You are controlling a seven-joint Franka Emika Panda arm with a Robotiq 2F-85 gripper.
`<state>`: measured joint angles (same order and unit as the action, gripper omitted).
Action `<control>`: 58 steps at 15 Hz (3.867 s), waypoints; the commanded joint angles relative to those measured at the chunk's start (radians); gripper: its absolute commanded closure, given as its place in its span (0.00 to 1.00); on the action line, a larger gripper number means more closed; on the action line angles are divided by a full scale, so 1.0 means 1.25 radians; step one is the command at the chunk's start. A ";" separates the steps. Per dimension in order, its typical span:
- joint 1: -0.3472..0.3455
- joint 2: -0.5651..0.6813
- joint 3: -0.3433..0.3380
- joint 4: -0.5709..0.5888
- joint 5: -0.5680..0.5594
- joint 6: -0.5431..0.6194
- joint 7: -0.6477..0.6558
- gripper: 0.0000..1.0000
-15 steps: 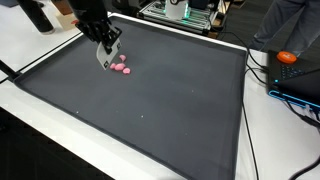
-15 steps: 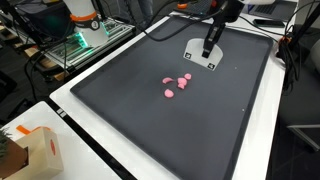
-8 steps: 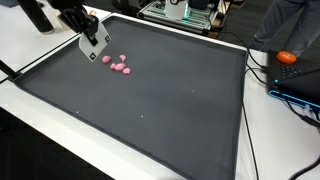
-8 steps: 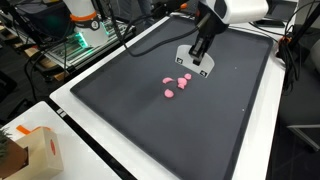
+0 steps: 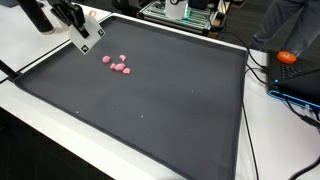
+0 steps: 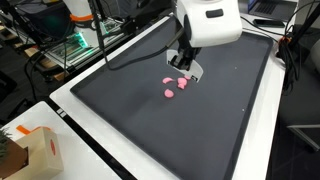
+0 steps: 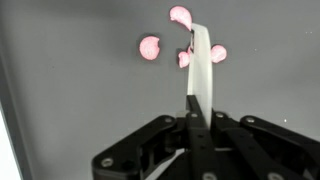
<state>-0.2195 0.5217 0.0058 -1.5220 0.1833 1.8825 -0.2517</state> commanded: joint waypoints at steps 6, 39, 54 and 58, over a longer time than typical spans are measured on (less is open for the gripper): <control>-0.055 0.046 -0.015 0.036 0.105 -0.072 -0.008 0.99; -0.018 0.068 -0.059 0.013 0.078 -0.004 0.137 0.99; 0.099 -0.162 -0.037 -0.214 -0.129 0.067 0.064 0.99; 0.107 -0.156 -0.031 -0.188 -0.122 0.048 0.057 0.99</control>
<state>-0.0841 0.3253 -0.0337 -1.7605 0.0307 1.9461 -0.1812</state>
